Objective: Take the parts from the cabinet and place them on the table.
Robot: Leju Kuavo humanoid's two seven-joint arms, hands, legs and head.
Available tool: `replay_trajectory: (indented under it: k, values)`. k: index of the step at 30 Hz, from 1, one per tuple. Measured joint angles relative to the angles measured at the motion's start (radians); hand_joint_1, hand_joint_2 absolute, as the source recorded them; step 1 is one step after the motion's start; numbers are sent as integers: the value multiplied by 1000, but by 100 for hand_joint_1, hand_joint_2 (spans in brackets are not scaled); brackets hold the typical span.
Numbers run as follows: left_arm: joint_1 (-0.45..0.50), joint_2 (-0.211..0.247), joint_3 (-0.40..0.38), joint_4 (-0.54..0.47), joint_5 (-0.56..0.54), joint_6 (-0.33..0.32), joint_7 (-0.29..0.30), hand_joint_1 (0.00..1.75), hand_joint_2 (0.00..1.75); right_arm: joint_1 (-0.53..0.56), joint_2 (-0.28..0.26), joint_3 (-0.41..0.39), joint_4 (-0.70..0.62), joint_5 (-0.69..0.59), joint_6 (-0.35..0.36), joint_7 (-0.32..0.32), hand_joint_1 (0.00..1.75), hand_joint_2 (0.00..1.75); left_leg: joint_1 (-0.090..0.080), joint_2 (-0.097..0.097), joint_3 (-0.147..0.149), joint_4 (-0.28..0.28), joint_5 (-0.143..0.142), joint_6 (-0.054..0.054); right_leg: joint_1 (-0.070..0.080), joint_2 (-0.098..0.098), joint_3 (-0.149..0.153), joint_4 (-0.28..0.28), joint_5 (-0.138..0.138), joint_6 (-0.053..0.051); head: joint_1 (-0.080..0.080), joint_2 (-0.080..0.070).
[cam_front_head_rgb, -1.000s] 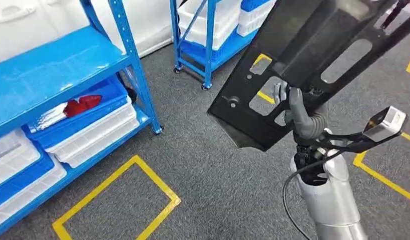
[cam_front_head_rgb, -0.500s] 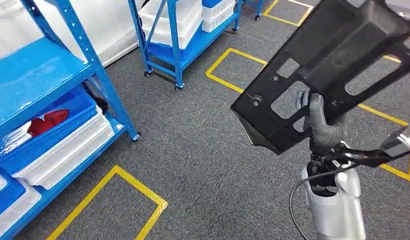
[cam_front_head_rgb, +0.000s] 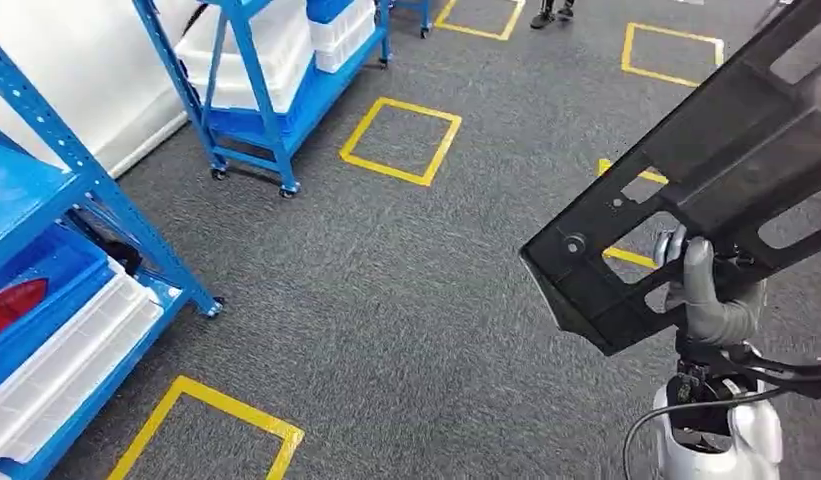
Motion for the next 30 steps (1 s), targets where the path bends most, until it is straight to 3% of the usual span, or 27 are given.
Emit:
replay_trajectory:
  k: [1,2,3,4,5,6,7,8,9,11,12,13,14,17,18,19,20,22,23,24,26,27,28,30]
  values:
    - [-1,0,0,0,-1,-1,2,0,175,12,8,-12,-8,-15,-3,11,175,175,-2,11,2,-3,3,6,0,14,0,-7,5,10,0,0]
    - [-2,-2,-1,0,-2,-2,3,0,175,22,19,-25,-18,-25,-6,17,175,175,9,23,8,-19,12,11,4,21,1,-9,7,16,0,0]
    - [-1,1,-1,0,-2,-3,6,0,175,34,36,-42,-25,-36,-6,21,175,175,11,38,13,-28,17,16,3,-33,-2,4,-3,18,0,0]
    - [1,2,0,0,-2,-3,8,0,175,35,55,-63,-35,-48,-4,24,175,175,11,50,15,-32,19,21,8,-89,-25,52,-42,24,0,0]
    - [3,4,0,0,2,-2,9,0,175,38,76,-75,-39,-57,-3,25,175,175,11,63,14,-32,19,22,6,-116,-59,123,-83,31,0,0]
    - [5,5,0,0,5,-2,11,0,175,46,98,-88,-46,-68,-3,25,175,175,10,79,15,-32,17,22,3,-129,-99,208,-121,37,0,0]
    - [5,6,0,0,6,-2,12,0,175,52,122,-97,-49,-75,0,27,175,175,10,92,15,-31,16,22,0,-134,-125,263,-140,42,0,0]
    - [5,6,1,0,8,-2,14,0,175,53,154,-105,-50,-81,1,31,175,175,11,109,16,-31,14,18,-5,-138,-139,291,-138,48,0,0]
    - [6,6,2,0,8,-2,16,0,175,51,179,-107,-51,-85,2,35,175,175,12,124,18,-30,11,15,-9,-141,-124,263,-114,52,0,0]
    - [5,6,3,0,10,-2,17,0,175,43,235,-109,-54,-88,1,41,175,175,16,153,24,-26,3,3,-15,-164,-36,108,-37,61,0,0]
    - [5,6,4,0,11,-2,17,0,175,39,263,-110,-57,-89,1,45,175,175,14,163,30,-22,-3,-5,-15,-207,16,23,-10,64,0,0]
    - [5,8,6,0,11,-2,17,0,175,34,289,-111,-58,-92,1,49,175,175,7,172,32,-18,-10,-15,-4,-222,21,4,-26,48,0,0]
    - [5,8,6,0,11,-2,18,0,175,36,311,-112,-63,-97,0,54,175,175,6,180,36,-18,-12,-20,-4,-204,17,4,-21,24,0,0]
    - [1,8,6,0,10,-2,17,0,175,58,335,-129,-78,-103,-2,63,175,175,8,208,50,-26,-17,-38,1,-175,14,3,-25,0,0,0]
    - [0,9,6,0,10,-2,16,0,175,70,335,-135,-88,-103,-3,67,175,175,14,170,47,-14,-30,-45,-11,-165,19,-1,-21,-8,0,0]
    - [2,9,6,0,11,-2,13,0,175,81,335,-139,-98,-102,-4,69,175,175,15,114,28,32,-65,-42,-11,-153,19,-2,-22,-13,0,0]
    - [5,9,7,0,11,-2,12,0,175,93,332,-145,-109,-96,-5,75,175,175,15,90,-4,105,-106,-37,-11,-142,18,-2,-21,-18,0,0]
    - [8,9,10,0,16,-2,8,0,175,147,332,-171,-136,-83,-5,77,175,175,14,74,-79,267,-172,-34,-6,-121,20,-2,-23,-24,0,0]
    - [3,9,12,0,16,-4,9,0,175,184,332,-188,-150,-77,-6,76,175,175,14,71,-97,306,-175,-31,-3,-110,22,-1,-24,-26,0,0]
    - [0,9,13,0,13,-5,13,0,175,221,332,-209,-167,-76,-5,76,175,175,14,71,-93,296,-153,-28,-2,-99,26,-1,-26,-27,0,0]
    - [2,9,13,0,10,-5,22,0,175,290,332,-265,-206,-76,1,74,175,175,11,59,-40,167,-62,-12,3,-74,34,-1,-29,-26,0,0]
    - [4,9,13,0,9,-6,26,0,175,319,332,-290,-225,-76,3,73,175,175,10,32,-5,80,-13,1,4,-61,37,-1,-30,-25,0,0]
    - [5,11,13,0,8,-7,30,0,175,340,332,-312,-240,-78,8,71,175,175,9,-12,8,31,-4,13,5,-52,35,1,-31,-23,0,0]
    - [1,9,13,0,4,-8,38,0,175,367,332,-327,-260,-78,18,71,175,175,10,-3,27,-12,-24,-2,1,-24,24,4,-27,-9,0,0]
